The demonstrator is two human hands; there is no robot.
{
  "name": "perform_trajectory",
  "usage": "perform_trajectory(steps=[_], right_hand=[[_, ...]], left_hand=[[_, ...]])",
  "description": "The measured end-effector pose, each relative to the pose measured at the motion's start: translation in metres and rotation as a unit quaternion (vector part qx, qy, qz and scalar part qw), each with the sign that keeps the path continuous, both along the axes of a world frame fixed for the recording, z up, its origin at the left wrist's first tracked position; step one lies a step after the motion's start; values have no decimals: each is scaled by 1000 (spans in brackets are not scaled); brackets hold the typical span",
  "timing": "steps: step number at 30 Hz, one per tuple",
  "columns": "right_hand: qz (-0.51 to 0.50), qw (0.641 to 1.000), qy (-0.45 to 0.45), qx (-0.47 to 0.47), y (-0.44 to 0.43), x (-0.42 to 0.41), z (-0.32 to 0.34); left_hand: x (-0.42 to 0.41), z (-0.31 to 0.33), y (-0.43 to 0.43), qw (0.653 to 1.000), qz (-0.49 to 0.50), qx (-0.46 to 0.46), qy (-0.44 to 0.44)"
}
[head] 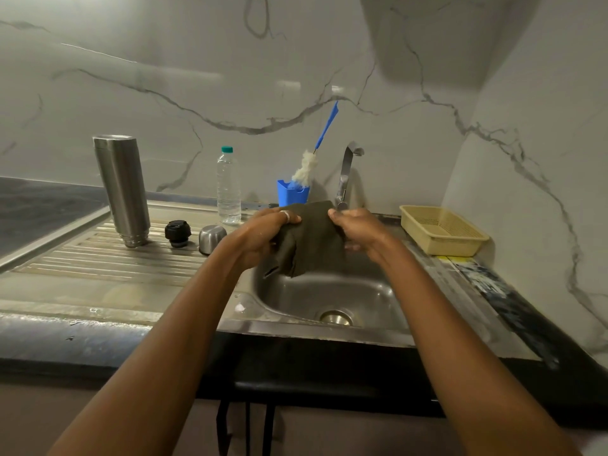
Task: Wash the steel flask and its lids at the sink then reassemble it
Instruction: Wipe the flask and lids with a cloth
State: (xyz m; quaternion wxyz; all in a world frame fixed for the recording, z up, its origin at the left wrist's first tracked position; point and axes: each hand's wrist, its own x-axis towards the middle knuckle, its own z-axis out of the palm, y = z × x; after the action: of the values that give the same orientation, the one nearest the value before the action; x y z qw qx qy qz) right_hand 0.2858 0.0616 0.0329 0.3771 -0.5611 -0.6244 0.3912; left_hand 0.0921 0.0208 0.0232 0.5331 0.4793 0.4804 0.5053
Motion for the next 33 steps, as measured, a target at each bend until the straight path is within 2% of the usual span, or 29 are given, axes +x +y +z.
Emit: perform_trajectory(steps=[2, 4, 5, 7, 9, 11, 13, 15, 17, 18, 20, 23, 26, 30, 33], right_hand=[[-100, 993, -55, 37, 6, -10, -18], [-166, 985, -35, 38, 0, -23, -31], [-163, 986, 14, 20, -3, -30, -37], [-106, 976, 179, -64, -9, -44, -45], [-23, 919, 365, -147, -13, -54, -48], [8, 856, 486, -178, -13, -60, -51], [11, 817, 553, -161, -12, -68, -55], [33, 787, 595, -160, -8, -72, -60], [53, 734, 647, -197, 1, -72, -64], [53, 722, 660, -202, 5, -70, -65], [56, 722, 663, -191, 14, -68, -68], [100, 721, 667, -157, 21, -74, -60], [138, 712, 668, -168, 26, -94, -47], [184, 704, 666, -165, 31, -140, -29], [221, 703, 657, -159, 28, -173, -18]], left_hand=[[3, 3, 3, 998, 7, 3, 58], [7, 4, 7, 991, 18, 14, 129], [8, 5, 8, 988, 25, 21, 153], [12, 9, 9, 980, 32, 42, 191], [18, 15, 6, 969, 19, 64, 238], [28, 23, 5, 951, -13, 78, 299], [38, 32, 1, 941, -53, 75, 327], [46, 41, 0, 947, -74, 73, 303], [47, 48, 3, 958, -33, 103, 265], [44, 50, 6, 964, 6, 123, 237], [27, 51, 12, 965, 80, 149, 201], [-9, 40, 22, 946, 169, 163, 224], [-43, 21, 22, 930, 237, 155, 234], [-90, 7, 11, 878, 355, 157, 280], [-128, 3, 2, 826, 465, 157, 278]])
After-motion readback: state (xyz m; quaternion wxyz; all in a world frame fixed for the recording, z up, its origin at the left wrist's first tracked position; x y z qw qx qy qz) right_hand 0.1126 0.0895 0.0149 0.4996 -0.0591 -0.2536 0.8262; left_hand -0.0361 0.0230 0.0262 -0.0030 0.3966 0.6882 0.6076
